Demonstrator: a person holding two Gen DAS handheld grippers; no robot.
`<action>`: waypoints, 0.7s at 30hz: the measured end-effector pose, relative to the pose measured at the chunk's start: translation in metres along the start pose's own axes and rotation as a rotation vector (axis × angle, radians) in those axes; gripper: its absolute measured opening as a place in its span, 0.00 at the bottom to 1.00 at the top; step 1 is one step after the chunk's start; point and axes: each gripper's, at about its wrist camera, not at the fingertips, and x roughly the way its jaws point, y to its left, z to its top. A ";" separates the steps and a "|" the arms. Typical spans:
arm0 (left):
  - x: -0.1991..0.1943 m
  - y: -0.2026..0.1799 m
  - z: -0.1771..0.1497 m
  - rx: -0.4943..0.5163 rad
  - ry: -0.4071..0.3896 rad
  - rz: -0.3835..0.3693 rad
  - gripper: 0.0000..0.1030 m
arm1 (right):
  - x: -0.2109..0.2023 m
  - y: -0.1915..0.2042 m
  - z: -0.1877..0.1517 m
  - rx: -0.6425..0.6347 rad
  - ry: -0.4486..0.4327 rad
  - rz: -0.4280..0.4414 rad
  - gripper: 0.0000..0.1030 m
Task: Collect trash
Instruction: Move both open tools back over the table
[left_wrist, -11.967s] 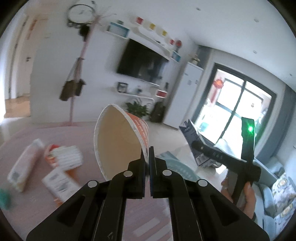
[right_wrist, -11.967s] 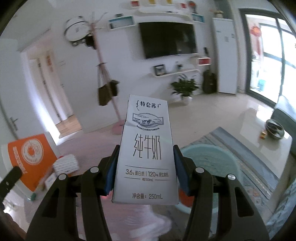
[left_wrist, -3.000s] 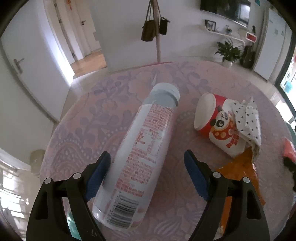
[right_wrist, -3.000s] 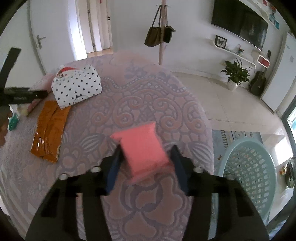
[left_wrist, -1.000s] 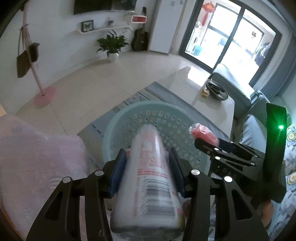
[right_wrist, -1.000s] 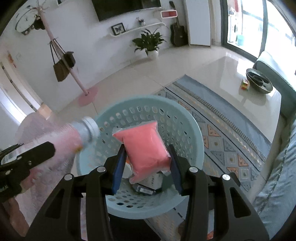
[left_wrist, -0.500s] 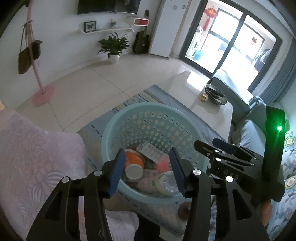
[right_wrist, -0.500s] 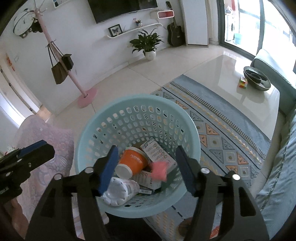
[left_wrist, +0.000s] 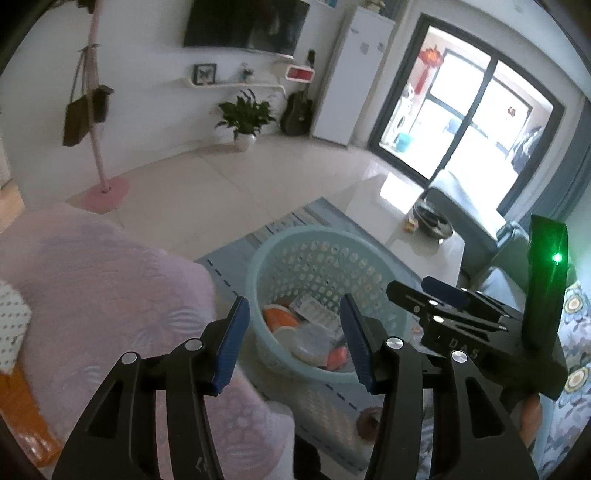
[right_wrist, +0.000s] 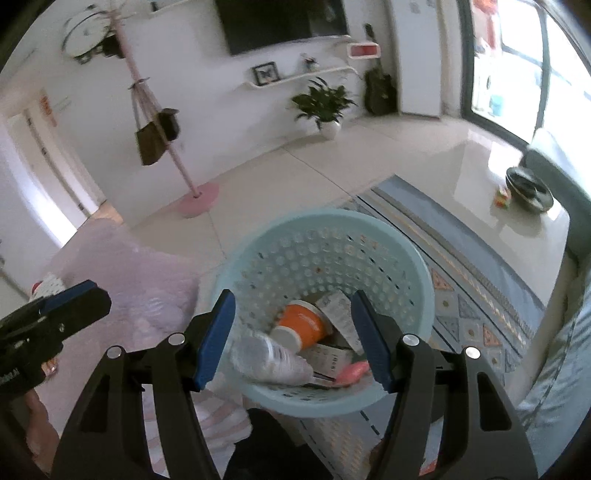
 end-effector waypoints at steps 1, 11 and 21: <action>-0.007 0.003 -0.001 -0.007 -0.013 0.006 0.48 | -0.003 0.007 0.000 -0.013 -0.007 0.008 0.60; -0.099 0.056 -0.025 -0.101 -0.180 0.108 0.52 | -0.022 0.113 -0.006 -0.180 -0.036 0.130 0.61; -0.186 0.149 -0.059 -0.294 -0.315 0.285 0.52 | -0.013 0.251 -0.016 -0.369 0.009 0.300 0.69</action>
